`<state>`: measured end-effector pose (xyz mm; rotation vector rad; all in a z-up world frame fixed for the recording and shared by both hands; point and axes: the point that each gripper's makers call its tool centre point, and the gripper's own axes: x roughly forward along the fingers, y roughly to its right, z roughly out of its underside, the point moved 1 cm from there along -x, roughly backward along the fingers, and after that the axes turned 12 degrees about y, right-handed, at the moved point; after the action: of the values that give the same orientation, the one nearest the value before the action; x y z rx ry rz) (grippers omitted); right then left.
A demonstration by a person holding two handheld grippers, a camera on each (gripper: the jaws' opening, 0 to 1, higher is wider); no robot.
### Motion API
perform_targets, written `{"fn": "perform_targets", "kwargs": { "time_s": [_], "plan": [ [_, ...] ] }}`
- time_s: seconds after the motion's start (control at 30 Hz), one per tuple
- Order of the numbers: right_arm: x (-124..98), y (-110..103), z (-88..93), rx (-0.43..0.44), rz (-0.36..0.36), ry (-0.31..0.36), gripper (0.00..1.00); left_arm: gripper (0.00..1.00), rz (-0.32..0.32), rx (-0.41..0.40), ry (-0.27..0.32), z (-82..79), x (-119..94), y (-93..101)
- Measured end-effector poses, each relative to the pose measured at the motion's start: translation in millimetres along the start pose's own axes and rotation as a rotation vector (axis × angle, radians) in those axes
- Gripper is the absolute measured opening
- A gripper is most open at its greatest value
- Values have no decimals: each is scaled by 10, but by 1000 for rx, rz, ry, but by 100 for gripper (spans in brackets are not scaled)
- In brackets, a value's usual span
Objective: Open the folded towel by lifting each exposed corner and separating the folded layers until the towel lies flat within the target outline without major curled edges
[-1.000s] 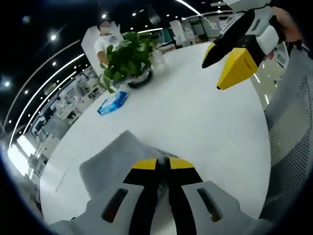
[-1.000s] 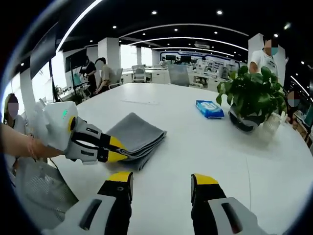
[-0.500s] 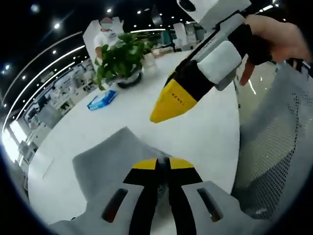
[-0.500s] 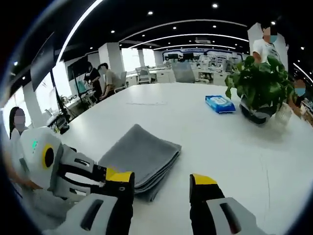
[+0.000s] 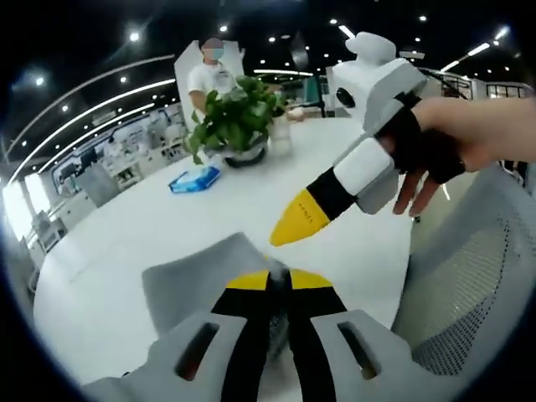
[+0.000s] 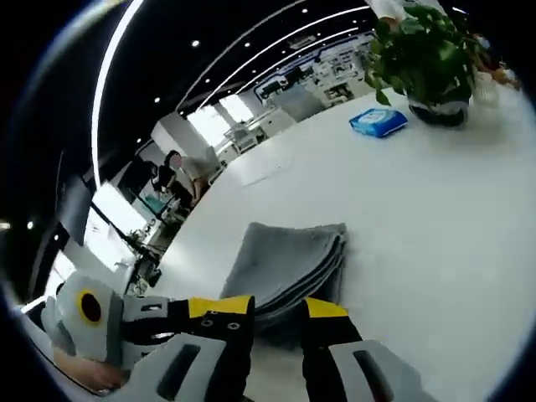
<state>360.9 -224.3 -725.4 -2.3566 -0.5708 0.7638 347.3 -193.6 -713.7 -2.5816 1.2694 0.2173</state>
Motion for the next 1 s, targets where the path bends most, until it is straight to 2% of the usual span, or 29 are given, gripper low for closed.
{"fn": "perform_targets", "kwargs": {
  "time_s": [0.13, 0.33, 0.53, 0.67, 0.77, 0.83, 0.9, 0.93, 0.97, 1.0],
  "plan": [
    [109, 0, 89, 185, 16, -8, 19, 5, 6, 18, 1, 8, -28, -4],
    [230, 30, 52, 326, 14, 11, 12, 5, 15, 44, 19, -18, -81, -20],
    [286, -3, 35, 317, 28, 24, 4, 5, 10, 52, 31, -27, -111, -59],
    [315, -79, 1, 171, 35, 36, 2, 7, 24, 54, 38, -31, -160, -75],
    [333, -146, -55, 41, 51, 59, 1, 8, 38, -3, 68, -96, -256, -115],
    [327, -228, -103, -69, 69, 78, 1, 9, 24, -43, 80, -149, -377, -214],
    [328, -293, -129, -141, 69, 82, 1, 9, -11, -94, 50, -175, -496, -359],
    [322, -341, -150, -217, 83, 88, 1, 8, -26, -119, 49, -229, -525, -465],
    [321, -358, -153, -236, 85, 88, 1, 8, -34, -161, 36, -249, -537, -516],
    [325, -453, -180, -339, 88, 96, 0, 8, -42, -203, 23, -277, -535, -573]
  ]
}}
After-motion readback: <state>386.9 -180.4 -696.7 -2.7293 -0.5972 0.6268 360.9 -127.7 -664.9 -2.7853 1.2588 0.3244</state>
